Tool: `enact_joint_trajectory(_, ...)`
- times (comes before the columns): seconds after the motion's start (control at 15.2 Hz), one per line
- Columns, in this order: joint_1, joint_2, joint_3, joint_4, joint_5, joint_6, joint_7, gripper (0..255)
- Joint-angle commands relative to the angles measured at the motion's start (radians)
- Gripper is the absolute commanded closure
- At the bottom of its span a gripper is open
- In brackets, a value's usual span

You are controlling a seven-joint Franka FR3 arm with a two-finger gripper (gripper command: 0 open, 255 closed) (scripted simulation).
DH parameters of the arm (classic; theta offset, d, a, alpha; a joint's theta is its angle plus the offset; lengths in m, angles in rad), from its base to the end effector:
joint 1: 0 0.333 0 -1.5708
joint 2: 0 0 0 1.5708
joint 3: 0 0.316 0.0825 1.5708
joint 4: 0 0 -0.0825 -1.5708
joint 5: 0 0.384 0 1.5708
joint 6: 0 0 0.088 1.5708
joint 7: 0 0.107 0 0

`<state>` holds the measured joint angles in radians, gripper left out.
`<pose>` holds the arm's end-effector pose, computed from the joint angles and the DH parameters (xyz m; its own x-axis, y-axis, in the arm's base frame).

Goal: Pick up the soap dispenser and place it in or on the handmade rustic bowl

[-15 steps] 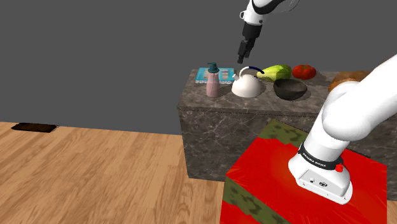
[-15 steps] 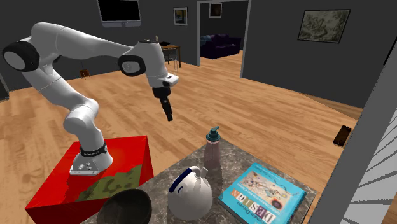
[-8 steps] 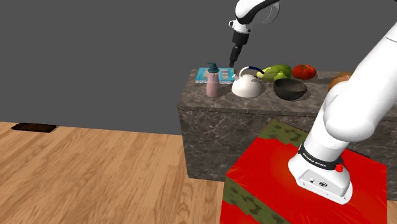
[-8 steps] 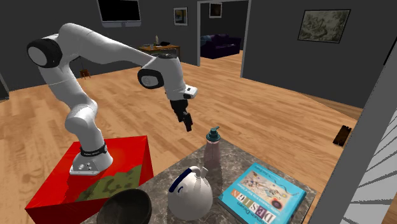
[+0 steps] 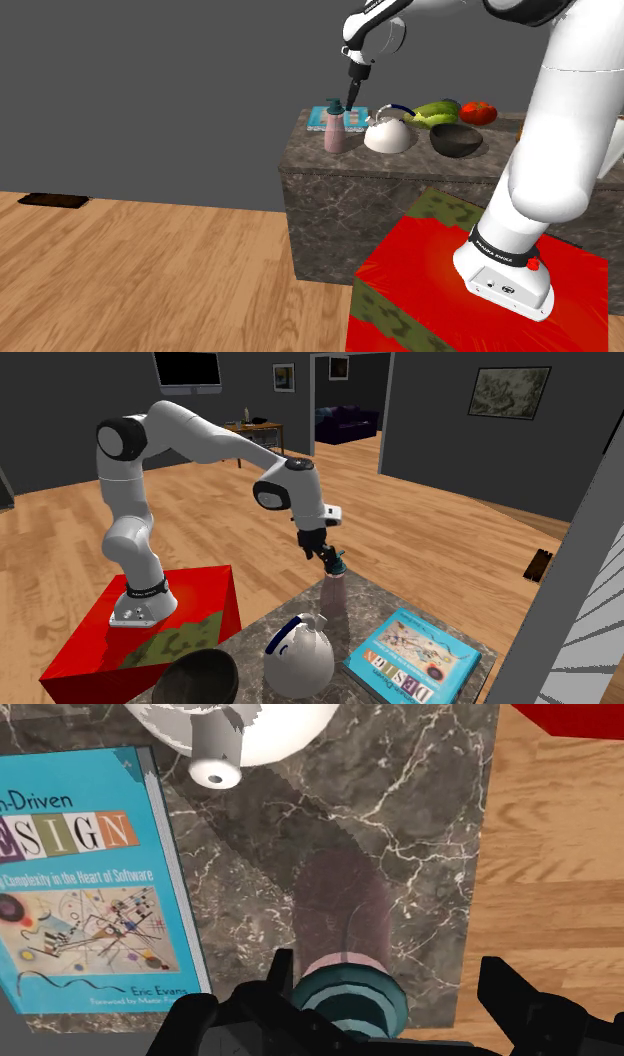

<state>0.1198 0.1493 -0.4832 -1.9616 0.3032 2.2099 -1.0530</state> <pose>0.5654 -0.1950 0.4192 0.8416 0.4939 0.2184 0.5071 -0.8619 -0.0046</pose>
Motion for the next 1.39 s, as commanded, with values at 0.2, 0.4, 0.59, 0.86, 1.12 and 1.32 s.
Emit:
enact_joint_trajectory(0.2, -0.028, 0.118, 0.022, 0.073, 0.084, 0.022, -0.097, 0)
enact_joint_trajectory(0.4, -0.03, 0.143, 0.031, 0.066, 0.104, 0.05, -0.109, 0)
enact_joint_trajectory(0.59, -0.032, 0.157, 0.035, 0.063, 0.114, 0.065, -0.116, 0)
enact_joint_trajectory(0.86, -0.032, 0.157, 0.035, 0.063, 0.114, 0.065, -0.116, 0)
enact_joint_trajectory(1.12, -0.032, 0.156, 0.035, 0.063, 0.114, 0.065, -0.116, 255)
enact_joint_trajectory(1.32, -0.032, 0.156, 0.035, 0.062, 0.114, 0.066, -0.116, 255)
